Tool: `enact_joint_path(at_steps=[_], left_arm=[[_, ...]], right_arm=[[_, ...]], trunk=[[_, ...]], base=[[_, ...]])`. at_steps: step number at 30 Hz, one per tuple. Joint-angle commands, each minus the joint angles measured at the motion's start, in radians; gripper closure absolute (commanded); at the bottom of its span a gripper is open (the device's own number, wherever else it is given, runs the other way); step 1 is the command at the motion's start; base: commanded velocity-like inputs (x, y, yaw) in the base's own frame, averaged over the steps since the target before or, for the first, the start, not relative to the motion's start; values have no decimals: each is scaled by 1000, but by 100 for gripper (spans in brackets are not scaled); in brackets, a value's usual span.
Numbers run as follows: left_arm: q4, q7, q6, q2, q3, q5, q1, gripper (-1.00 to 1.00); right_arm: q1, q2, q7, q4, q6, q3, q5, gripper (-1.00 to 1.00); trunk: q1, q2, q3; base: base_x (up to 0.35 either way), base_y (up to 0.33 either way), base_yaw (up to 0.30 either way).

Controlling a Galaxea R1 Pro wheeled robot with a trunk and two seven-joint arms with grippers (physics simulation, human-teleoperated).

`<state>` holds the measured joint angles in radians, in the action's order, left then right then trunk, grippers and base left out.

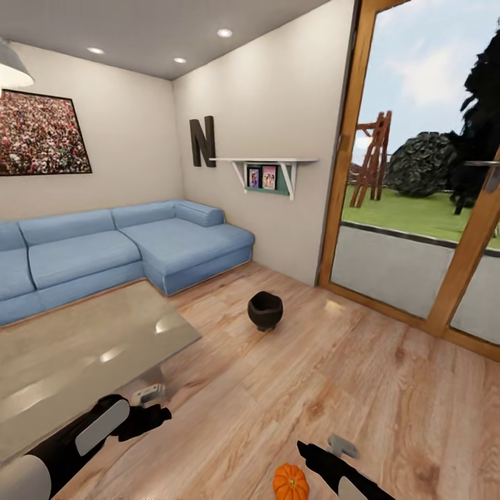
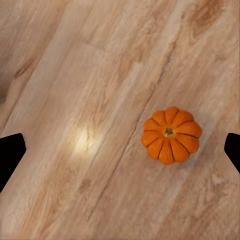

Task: Place each of the two pumpkins and all three candles from the living room inside a cabinet in the living room (use any cabinet), then make sure every cabinet is closed, and position the cauldron so it is next to a table in the living room.

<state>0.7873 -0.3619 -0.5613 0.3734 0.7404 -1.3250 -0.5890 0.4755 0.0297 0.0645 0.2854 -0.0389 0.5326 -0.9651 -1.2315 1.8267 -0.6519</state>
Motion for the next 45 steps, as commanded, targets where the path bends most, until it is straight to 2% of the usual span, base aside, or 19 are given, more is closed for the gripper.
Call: enact_joint_path(at_steps=[1, 5, 8, 12, 16, 19, 21, 25, 28, 31, 36, 40, 45], left_arm=[[2, -9, 1, 1, 5, -11, -2, -100], [21, -8, -6, -2, 6, -13, -2, -100], [82, -7, -79, 1, 1, -15, -2, -100], [122, -8, -143, 6, -17, -18, -1, -100], [132, -8, -164, 12, -33, -25, 1, -100], [136, -7, -180, 17, -41, -46, 4, -100], [140, -6, -220, 29, -52, -71, 5, -100], [143, -6, -327, 56, -111, -166, 8, -100], [143, -6, -346, 71, -125, -189, 9, -100], [145, -5, -353, 81, -129, -234, 9, -100], [145, -5, -362, 83, -130, -251, 10, -100], [144, -5, -400, 82, -131, -252, 11, -100], [142, -5, -411, 82, -131, -252, 11, -100]], right_arm=[[1, 1, 3, -1, -4, 7, -10, -100], [1, 2, 4, -1, -4, 7, -10, -100], [1, 2, 4, 0, -4, 6, -10, -100], [1, 2, 5, 0, -6, 6, -12, -100], [1, 2, 11, 4, -7, 6, -13, -100], [1, 3, 14, 3, -3, 6, -13, -100], [0, 4, 16, 4, -5, 6, -13, -100], [0, 4, 19, 12, -7, 0, -14, -100], [0, 4, 18, 13, -7, -1, -15, -100], [0, 4, 18, 12, 1, -3, -26, -100], [0, 4, 20, 12, 1, -3, -29, -100], [1, 4, 19, 12, 2, -3, -29, -100], [1, 4, 18, 12, 1, -3, -28, -100]], trunk=[[0, 1, -1], [0, 1, -1], [0, 1, -1], [-15, 29, -14], [-31, 57, -26], [-42, 78, -36], [-50, 92, -42], [-65, 120, -54], [-77, 141, -64], [-88, 162, -73], [-107, 197, -89], [-123, 225, -101], [-142, 260, -117]], base=[[86, -76, 236], [27, -24, 75], [5, -4, 14], [1, -1, 4], [0, 0, 0], [0, 0, 0], [0, 0, 0], [0, 0, 0], [0, 0, 0], [0, 0, 0], [0, 0, 0], [0, 0, 0], [0, 0, 0]])
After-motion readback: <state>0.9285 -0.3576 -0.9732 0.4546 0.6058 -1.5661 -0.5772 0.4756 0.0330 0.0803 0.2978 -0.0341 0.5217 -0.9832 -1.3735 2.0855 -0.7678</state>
